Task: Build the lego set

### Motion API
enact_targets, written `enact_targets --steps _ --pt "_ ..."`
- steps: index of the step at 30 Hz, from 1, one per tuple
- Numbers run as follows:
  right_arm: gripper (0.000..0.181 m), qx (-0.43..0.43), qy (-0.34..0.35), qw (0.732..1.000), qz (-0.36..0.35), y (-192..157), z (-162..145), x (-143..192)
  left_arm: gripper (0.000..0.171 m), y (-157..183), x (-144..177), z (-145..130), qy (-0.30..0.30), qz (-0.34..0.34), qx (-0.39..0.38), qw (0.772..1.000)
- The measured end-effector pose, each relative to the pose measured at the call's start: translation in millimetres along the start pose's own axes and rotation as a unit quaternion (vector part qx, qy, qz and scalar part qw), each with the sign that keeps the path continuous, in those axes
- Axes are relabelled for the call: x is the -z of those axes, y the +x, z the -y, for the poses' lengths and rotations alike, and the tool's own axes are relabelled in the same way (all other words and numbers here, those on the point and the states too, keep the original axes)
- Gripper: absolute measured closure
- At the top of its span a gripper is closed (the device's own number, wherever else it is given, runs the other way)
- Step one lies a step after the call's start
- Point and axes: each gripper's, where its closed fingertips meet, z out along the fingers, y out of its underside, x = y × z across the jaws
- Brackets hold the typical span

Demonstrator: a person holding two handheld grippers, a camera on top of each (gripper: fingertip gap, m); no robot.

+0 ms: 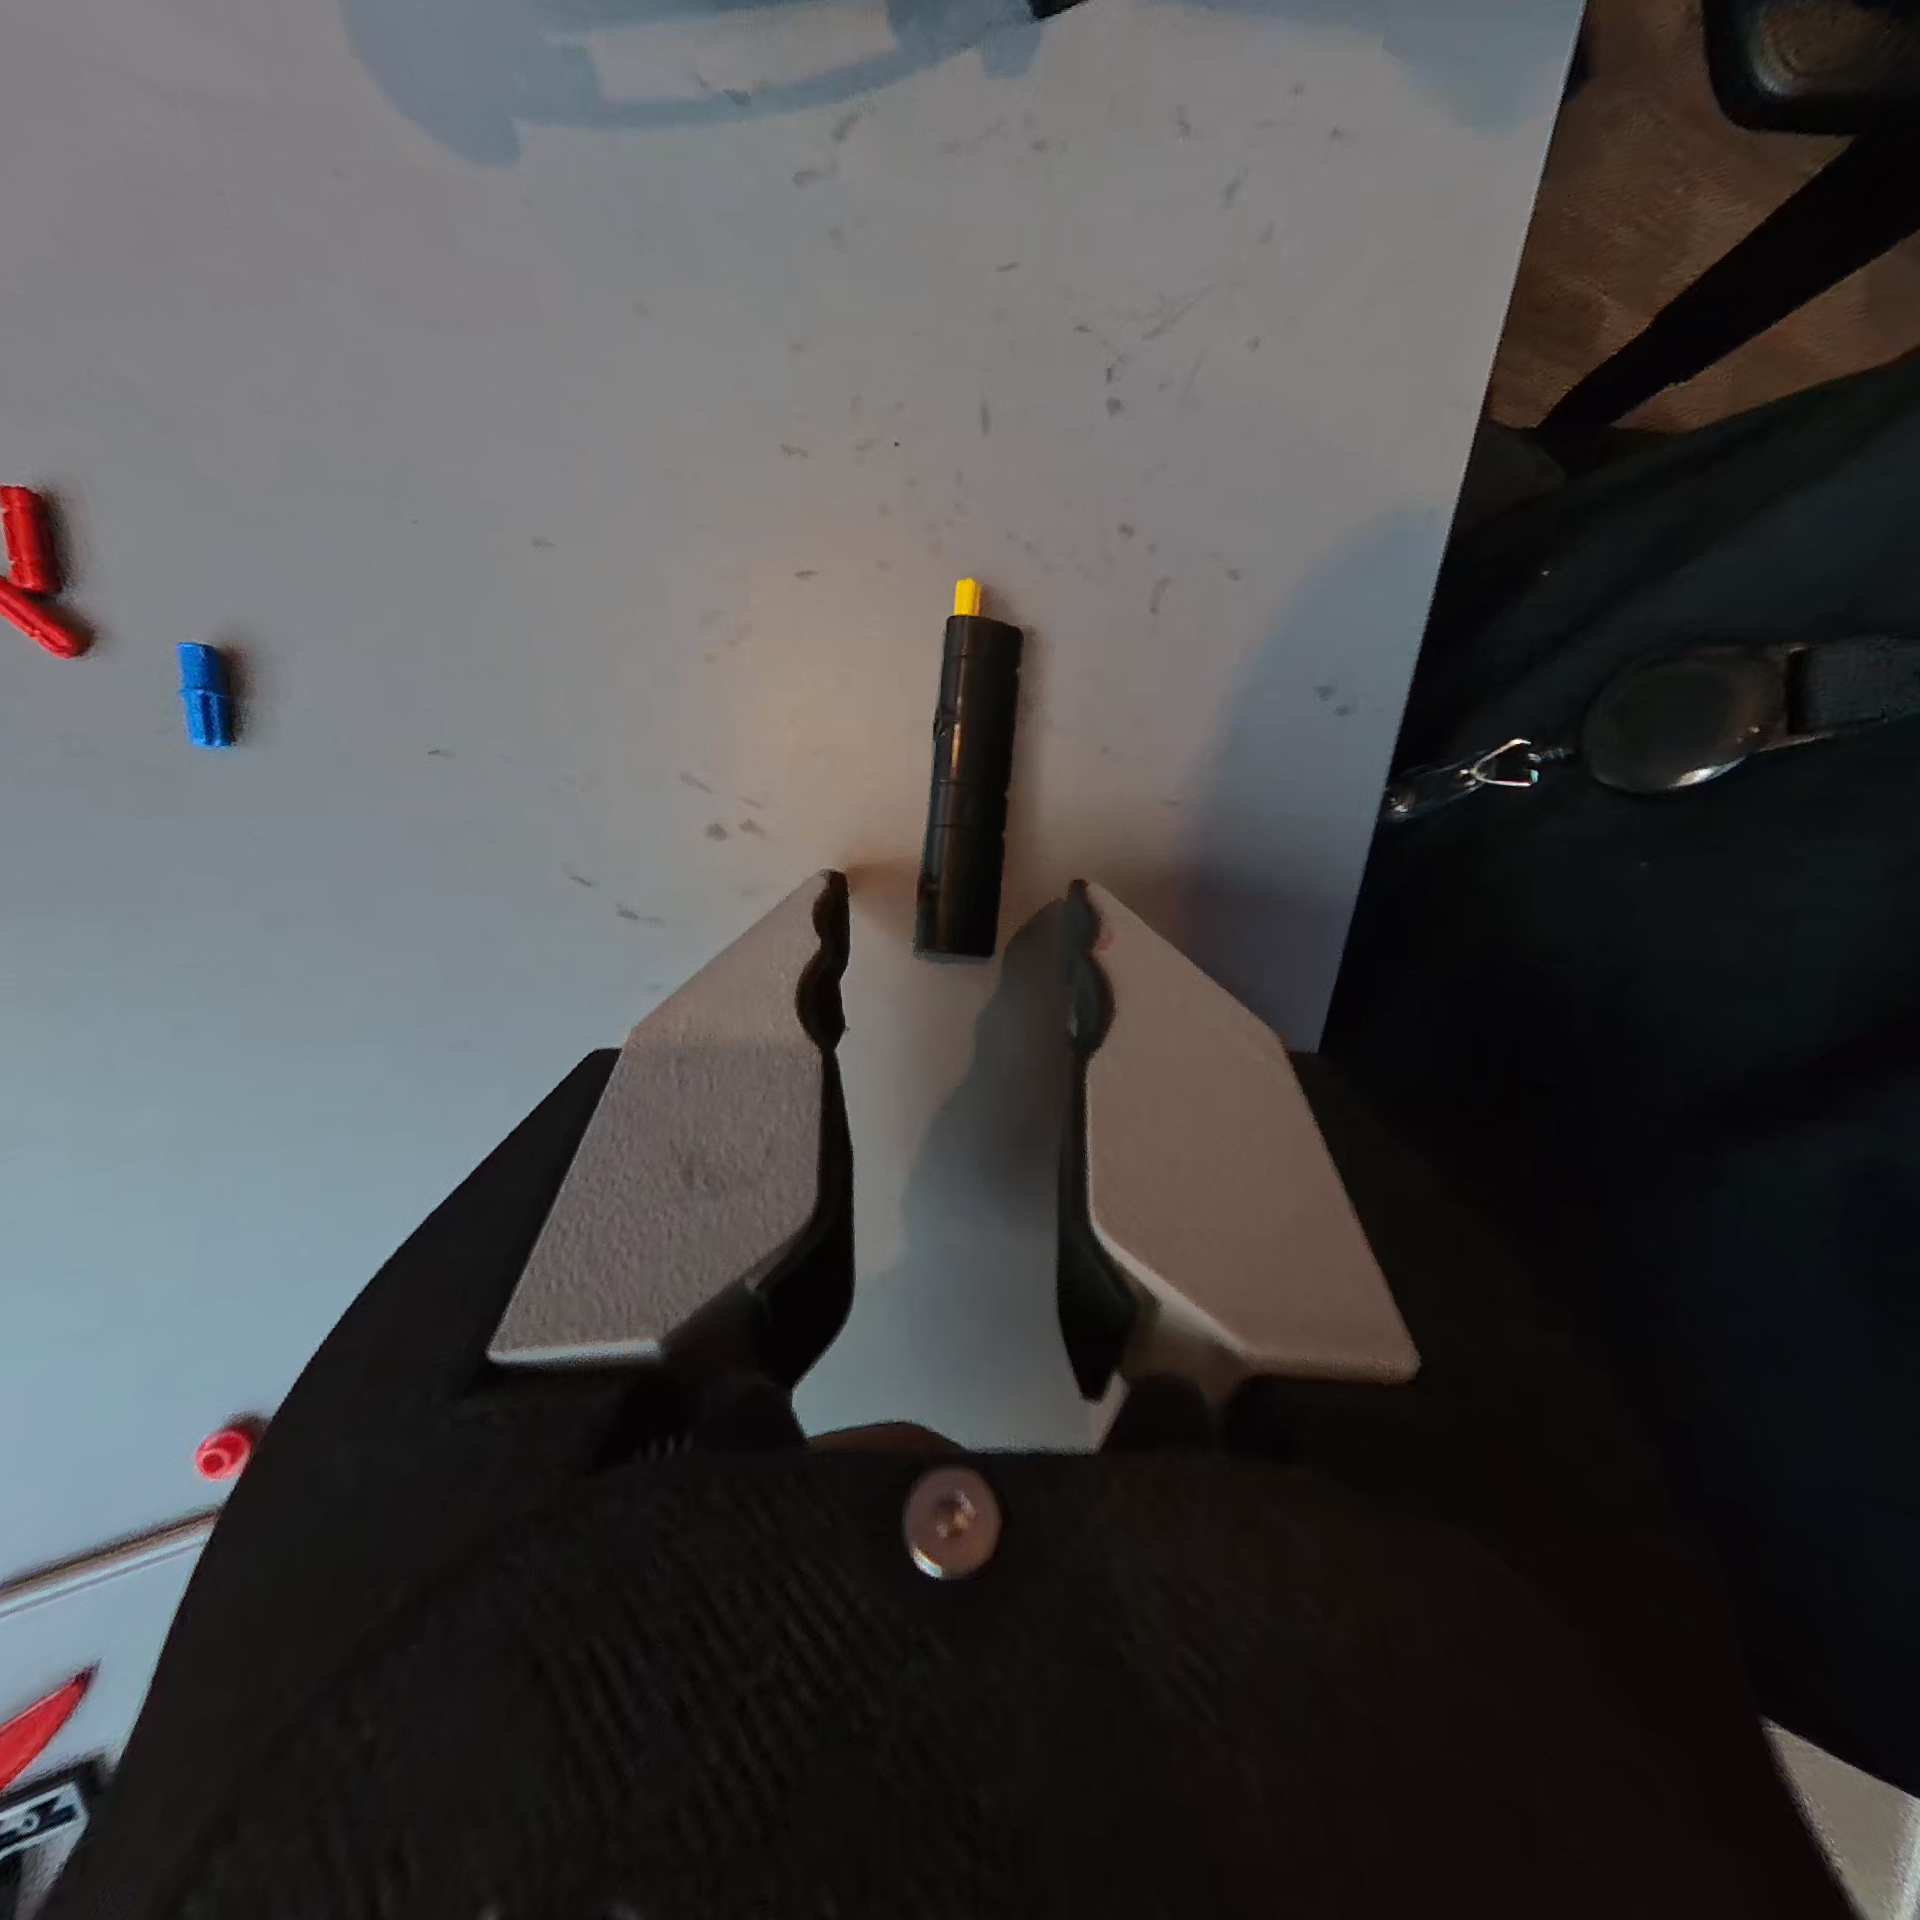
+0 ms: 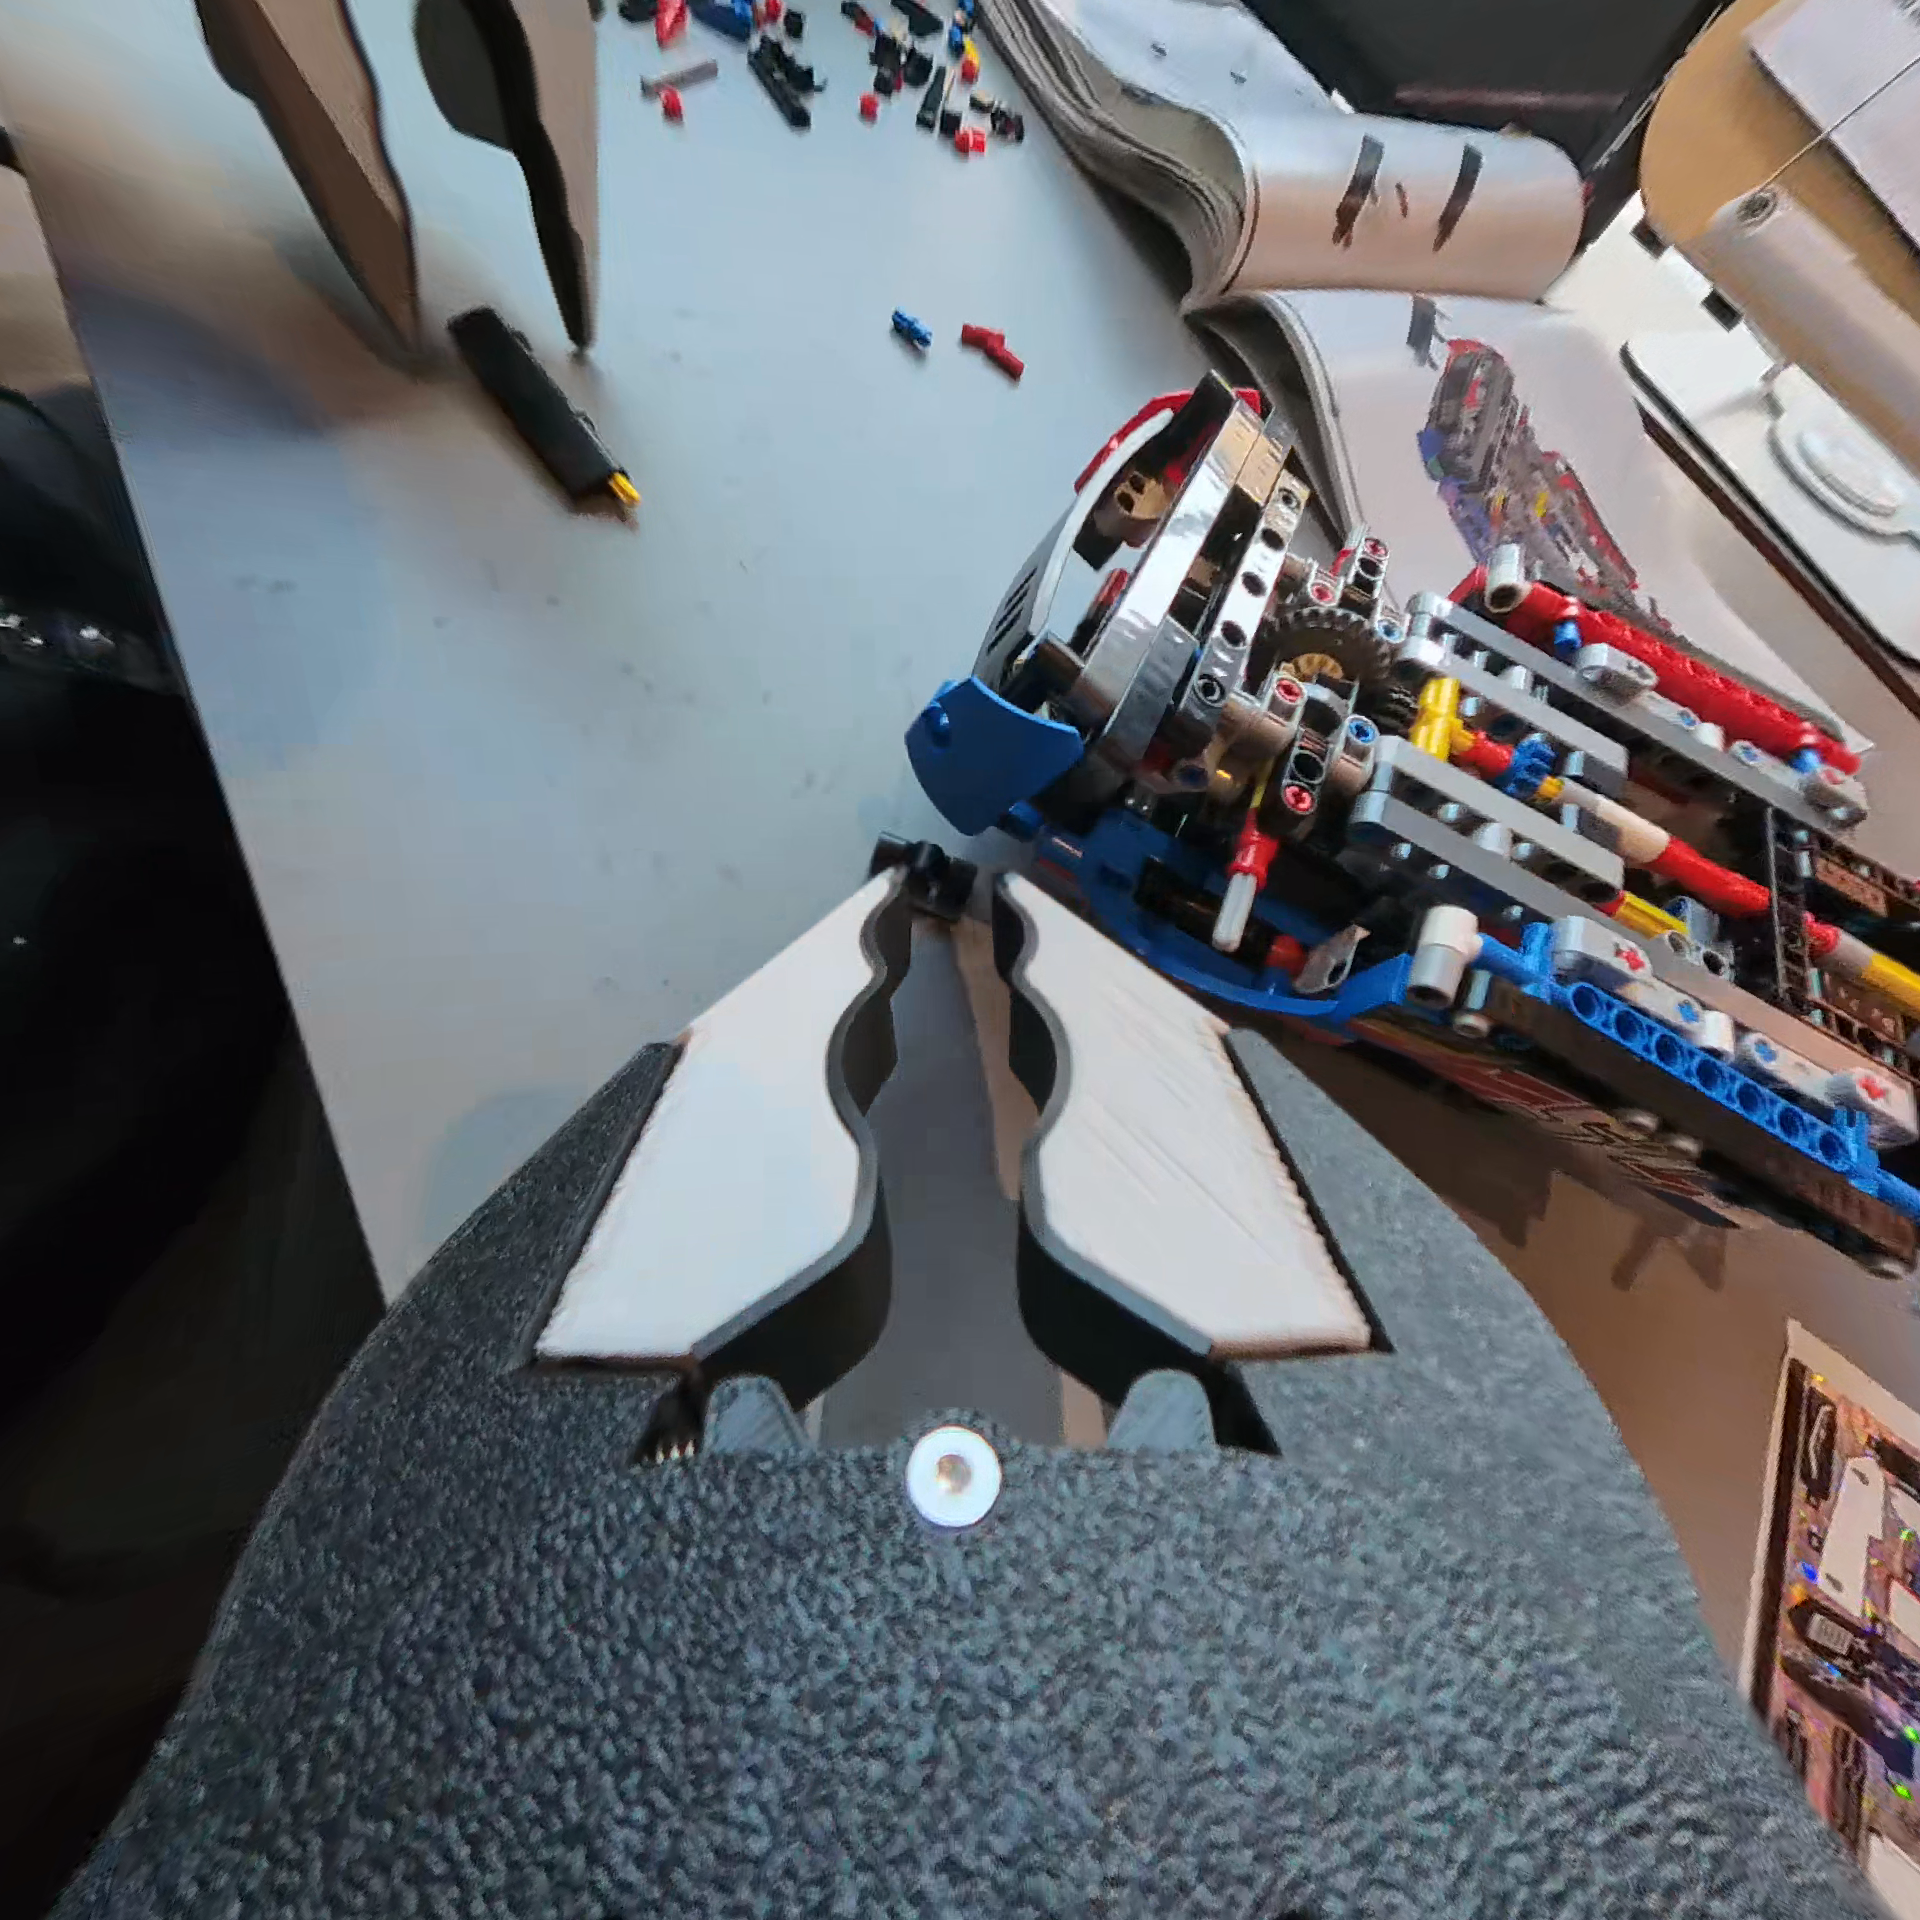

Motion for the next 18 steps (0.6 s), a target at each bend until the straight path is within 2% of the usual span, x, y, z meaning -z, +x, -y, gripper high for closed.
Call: enact_targets --steps 2,7,11,15,18 --pt "0.167 0.011 -0.009 1.000 0.004 2 -2 -7 0.132 4 -1 0 0.004 -0.004 -0.008 1.000" --pt "0.181 0.033 -0.030 0.999 0.009 11 -4 -23 0.135 4 -1 -1 0.018 0.009 -0.010 1.000" --pt "0.181 0.046 -0.063 0.997 0.005 25 -14 -36 0.139 2 -1 -1 0.035 0.021 -0.010 0.999" --pt "0.173 0.037 -0.052 0.998 0.016 34 -12 -37 0.141 1 -1 -1 0.052 0.015 -0.006 0.999" --pt "0.166 0.037 -0.034 0.997 0.050 26 -9 -33 0.144 0 0 0 0.065 0.007 -0.002 0.998"
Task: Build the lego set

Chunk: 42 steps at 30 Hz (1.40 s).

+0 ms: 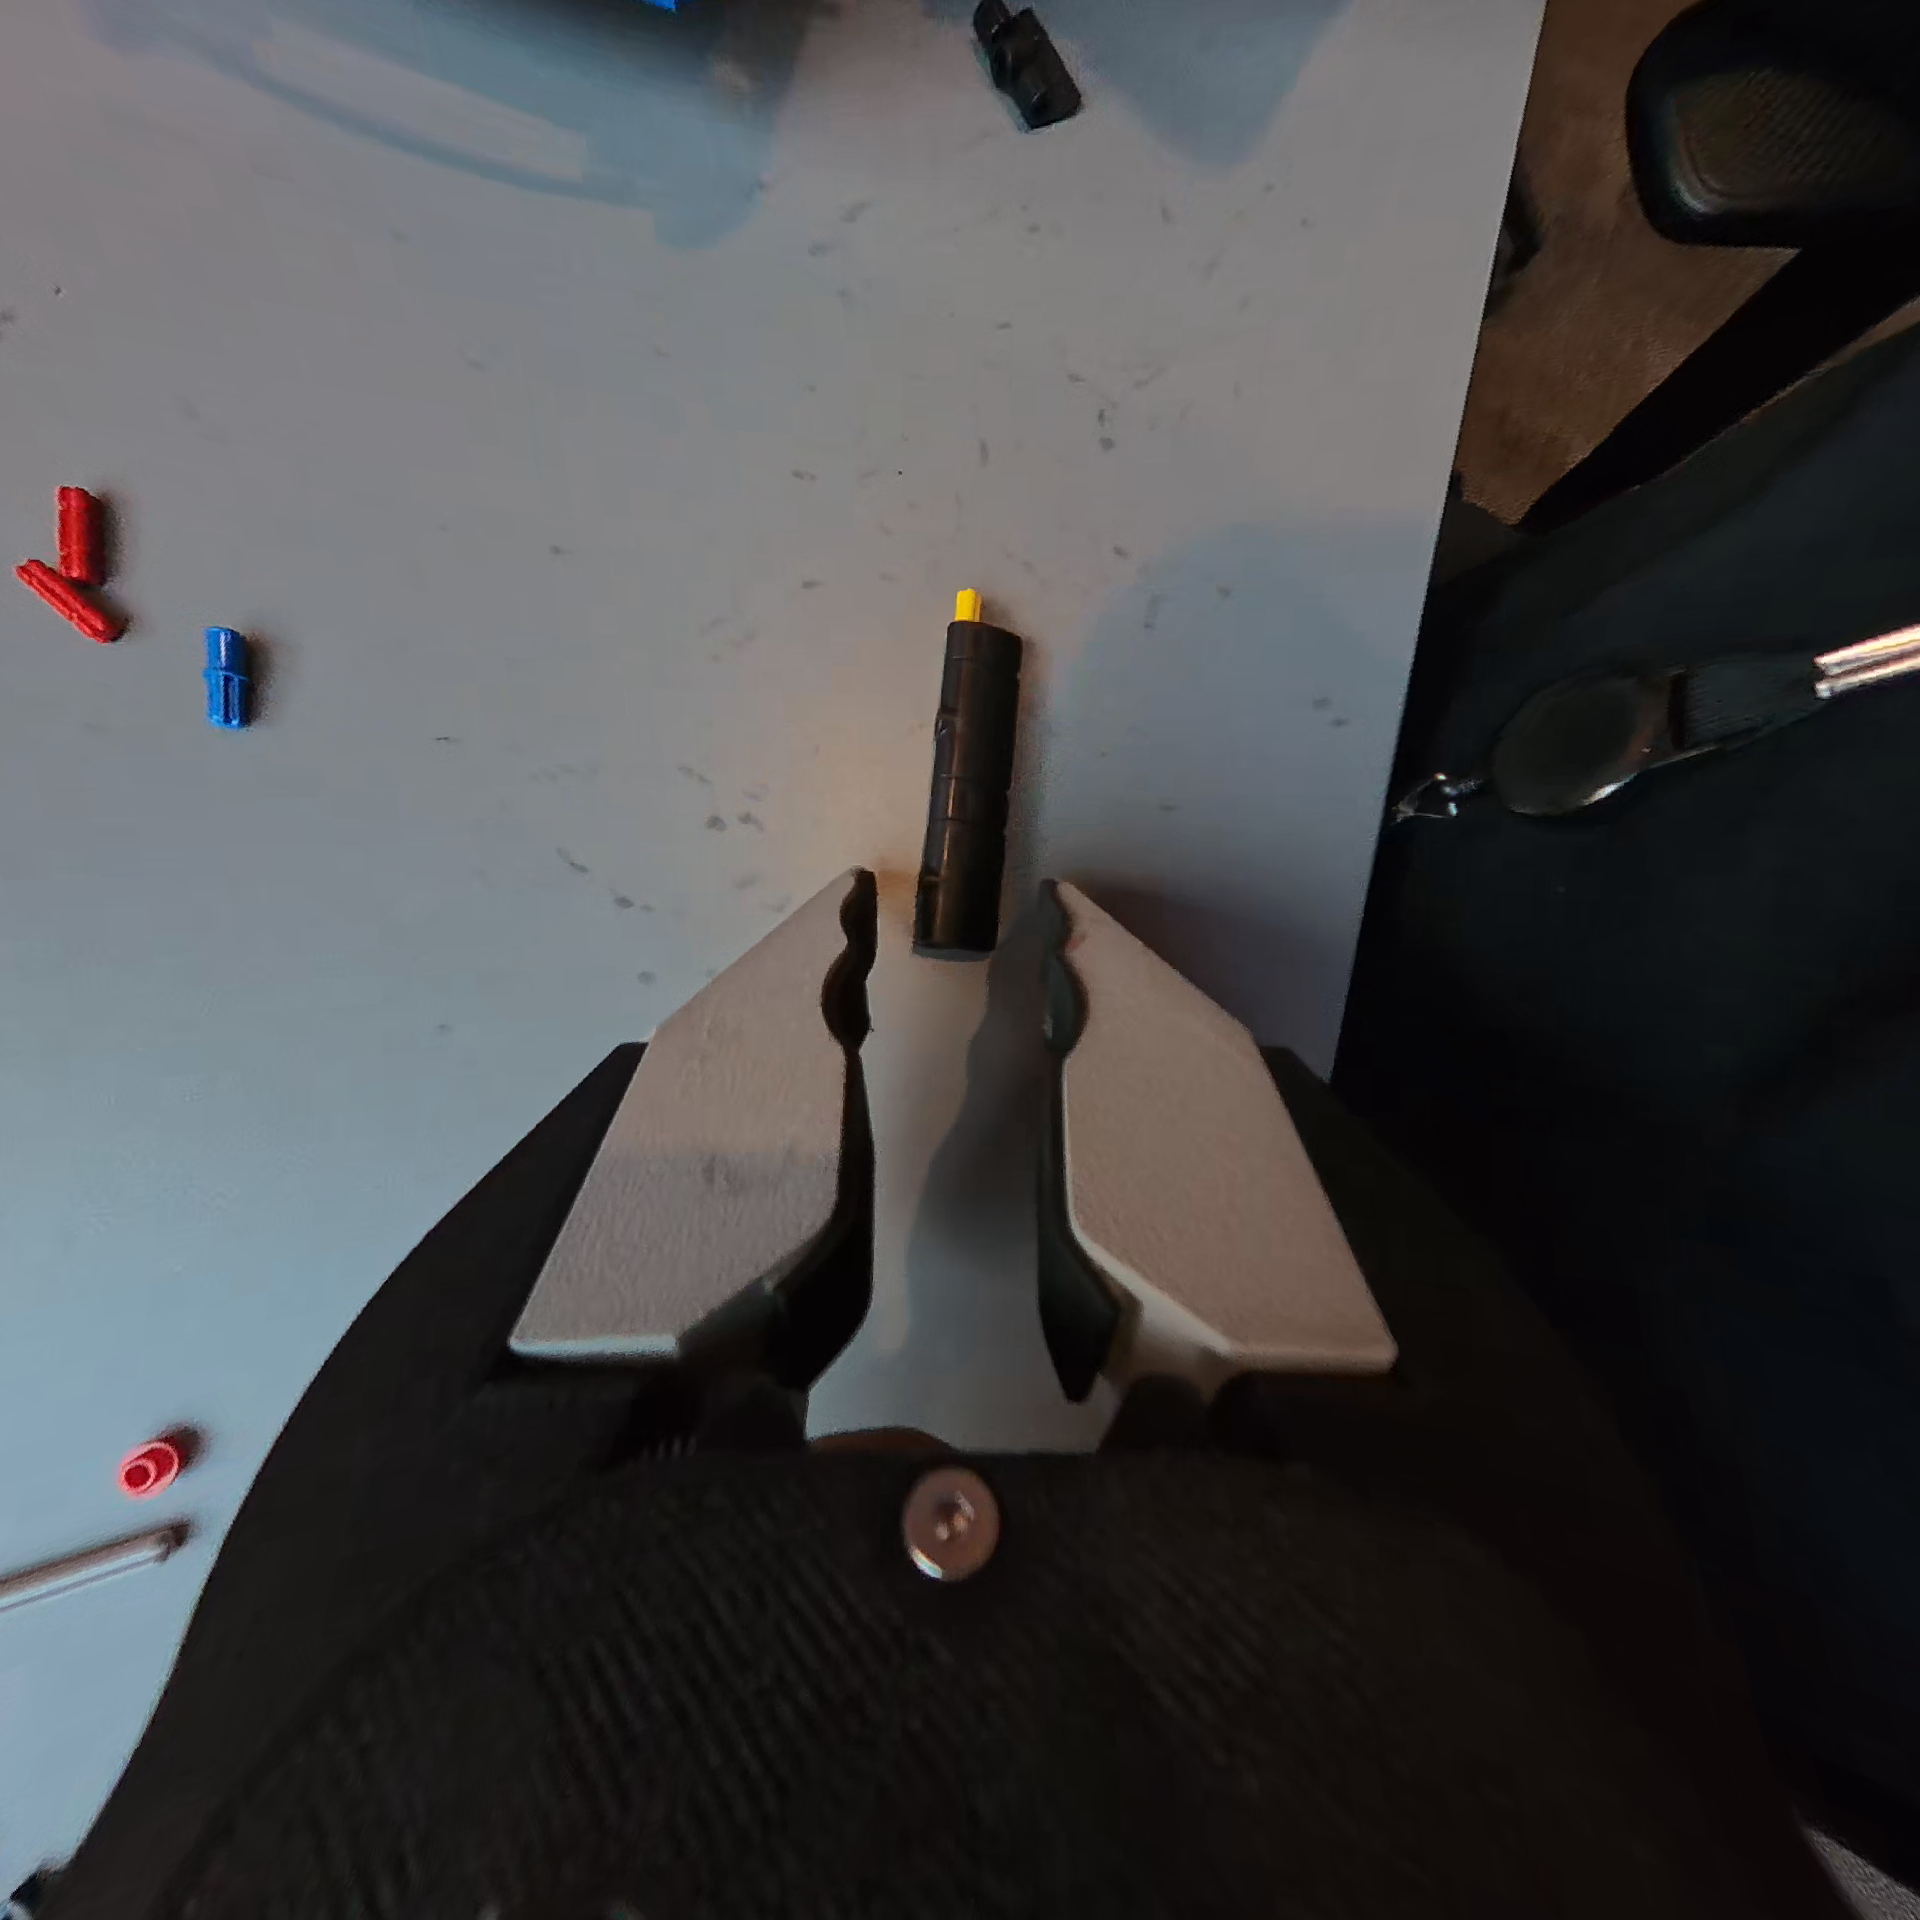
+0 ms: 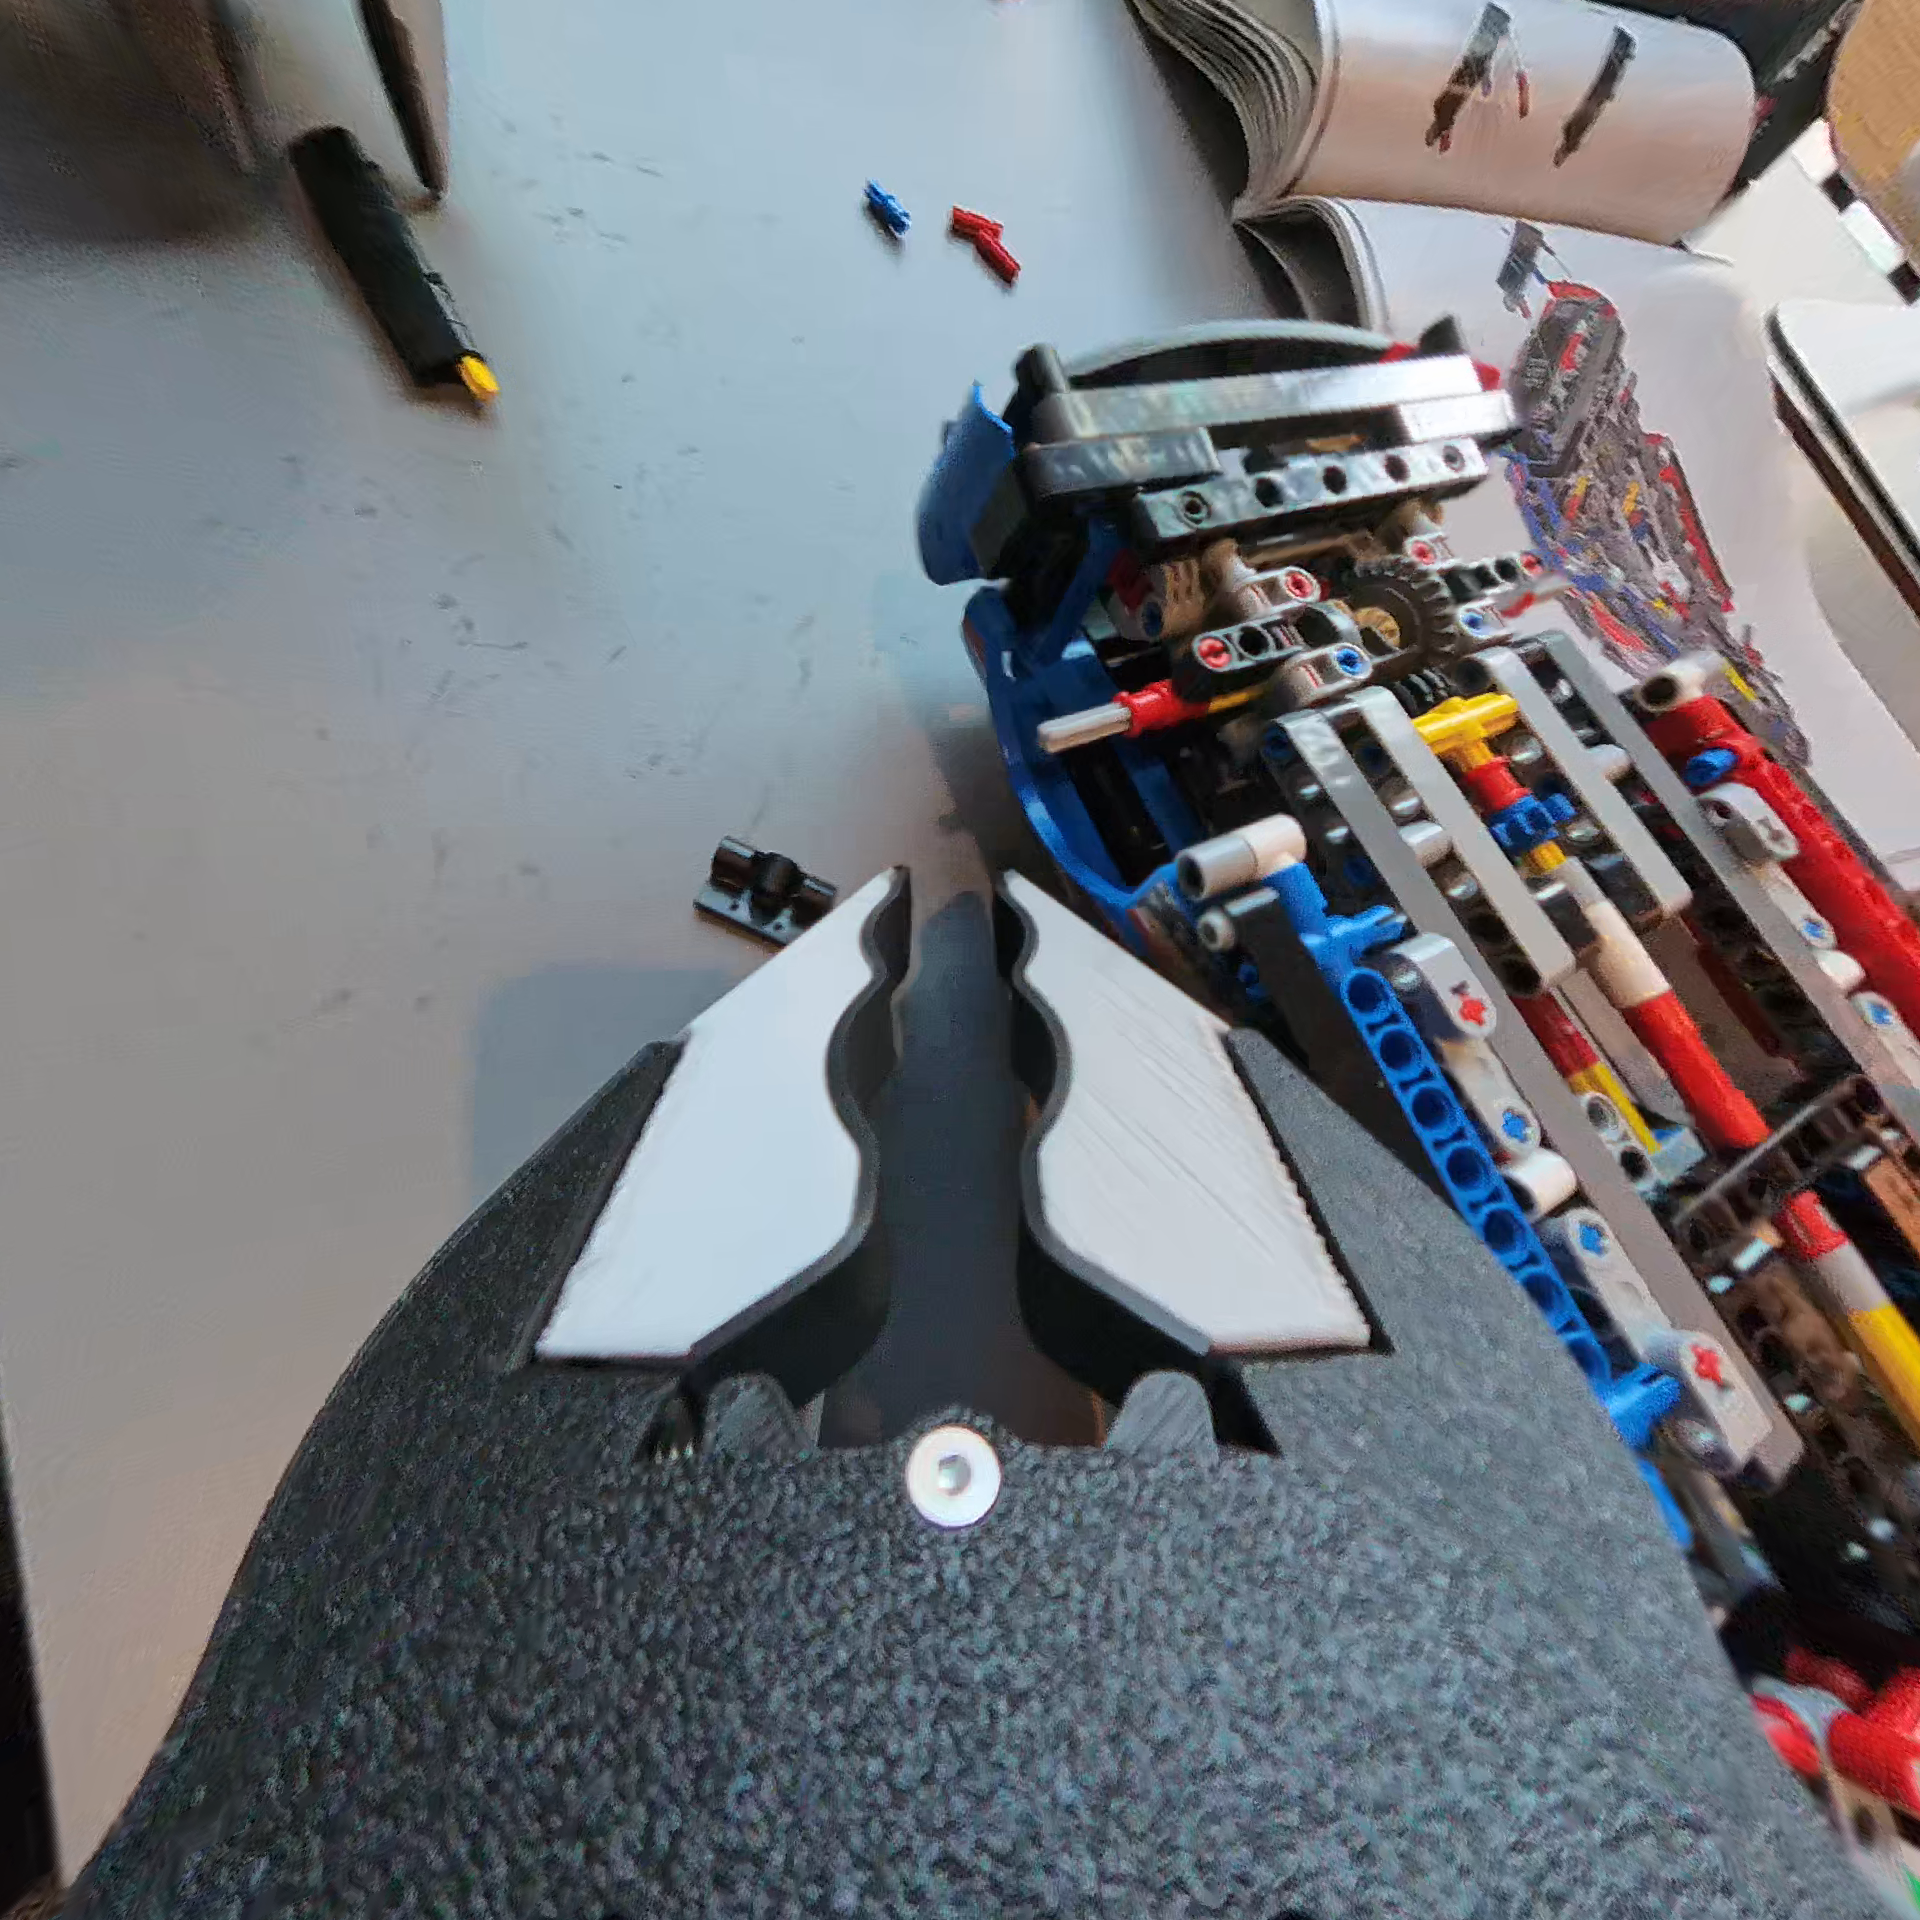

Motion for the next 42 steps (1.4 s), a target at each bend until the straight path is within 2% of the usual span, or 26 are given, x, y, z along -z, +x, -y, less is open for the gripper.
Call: enact_targets --steps 5,10,16,22,23,25,29,33,38,42 --pt "0.161 0.010 0.007 0.997 0.074 -24 1 4 0.144 0 1 1 0.002 -0.018 0.004 1.000" --pt "0.161 0.007 0.005 0.996 0.087 -21 -4 8 0.136 -7 0 7 -0.012 0.000 -0.005 1.000" --pt "0.160 0.061 -0.011 0.991 0.119 -33 -8 6 0.135 1 -9 38 0.006 0.030 -0.056 0.998" --pt "0.162 0.127 -0.028 0.983 0.130 -35 -1 -1 0.135 23 -38 77 0.026 0.044 -0.101 0.994" --pt "0.161 0.124 -0.031 0.983 0.131 -34 -1 -3 0.136 25 -42 81 0.026 0.047 -0.108 0.993" --pt "0.172 0.110 -0.043 0.982 0.147 -40 -3 -4 0.137 25 -52 85 0.011 0.063 -0.113 0.992" --pt "0.173 0.106 -0.030 0.988 0.106 -41 0 -5 0.139 22 -66 88 -0.003 0.082 -0.125 0.989" --pt "0.173 0.056 -0.015 0.996 0.072 -39 5 -6 0.141 20 -73 94 -0.008 0.084 -0.130 0.988" --pt "0.173 -0.063 0.091 0.989 0.095 -52 46 8 0.142 27 -64 122 0.067 0.050 -0.092 0.992" --pt "0.173 -0.106 0.162 0.971 0.137 -64 69 22 0.147 39 -47 133 0.140 -0.022 -0.056 0.988"
